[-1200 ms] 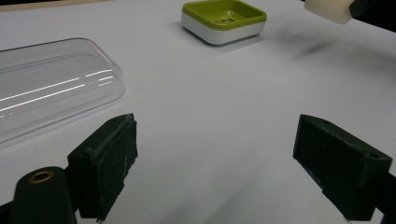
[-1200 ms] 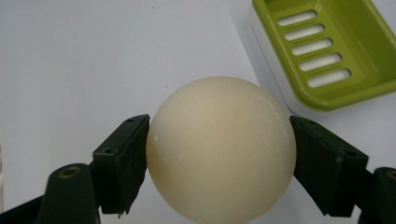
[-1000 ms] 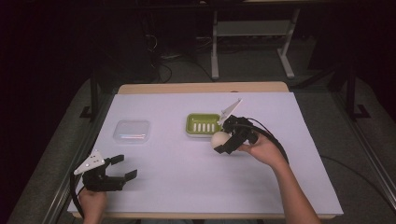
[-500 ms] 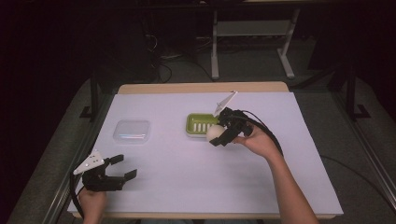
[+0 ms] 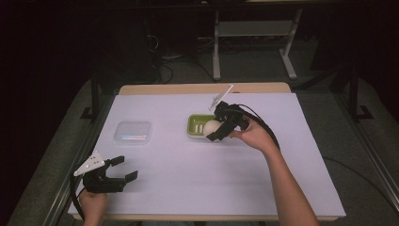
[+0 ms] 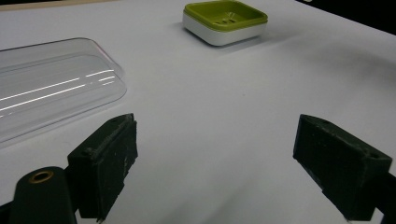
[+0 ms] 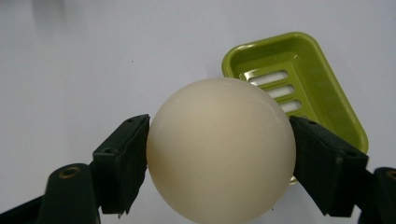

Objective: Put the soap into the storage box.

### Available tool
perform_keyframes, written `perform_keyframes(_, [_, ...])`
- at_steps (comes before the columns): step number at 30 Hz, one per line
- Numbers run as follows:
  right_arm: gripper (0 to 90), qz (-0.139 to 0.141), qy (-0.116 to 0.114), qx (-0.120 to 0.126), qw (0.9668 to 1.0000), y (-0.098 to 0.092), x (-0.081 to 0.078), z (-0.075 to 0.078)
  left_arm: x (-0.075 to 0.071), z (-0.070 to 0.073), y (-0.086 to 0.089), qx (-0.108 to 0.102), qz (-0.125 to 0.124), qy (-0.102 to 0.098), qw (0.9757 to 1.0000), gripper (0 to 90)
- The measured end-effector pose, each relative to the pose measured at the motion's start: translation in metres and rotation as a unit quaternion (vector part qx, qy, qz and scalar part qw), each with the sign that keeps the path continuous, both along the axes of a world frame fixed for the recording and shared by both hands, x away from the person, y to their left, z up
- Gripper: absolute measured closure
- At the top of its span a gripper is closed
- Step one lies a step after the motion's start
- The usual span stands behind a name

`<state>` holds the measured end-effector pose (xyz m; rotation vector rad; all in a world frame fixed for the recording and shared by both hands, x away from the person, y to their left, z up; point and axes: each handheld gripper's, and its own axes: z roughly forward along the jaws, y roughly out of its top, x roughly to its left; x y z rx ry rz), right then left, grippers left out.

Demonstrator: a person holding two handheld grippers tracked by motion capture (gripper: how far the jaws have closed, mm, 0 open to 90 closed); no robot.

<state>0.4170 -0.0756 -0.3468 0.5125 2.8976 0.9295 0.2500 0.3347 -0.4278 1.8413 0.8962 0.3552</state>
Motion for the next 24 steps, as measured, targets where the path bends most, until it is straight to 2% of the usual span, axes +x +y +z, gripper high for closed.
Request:
perform_keyframes(12, [22.6,-0.004,-0.002,-0.002,1.0,0.013,0.018,0.008,0.0,0.0,0.001,0.0,0.0,-0.001,1.0,13.1])
perform_keyframes(14, [22.6,-0.004,0.001,0.002,1.0,0.014,0.022,0.008,0.0,0.0,0.001,-0.001,0.0,-0.001,1.0,13.1])
perform_keyframes(24, [22.6,-0.021,0.014,-0.014,0.9996,0.024,0.038,-0.003,0.001,0.0,0.002,0.001,-0.002,-0.002,1.0,13.1])
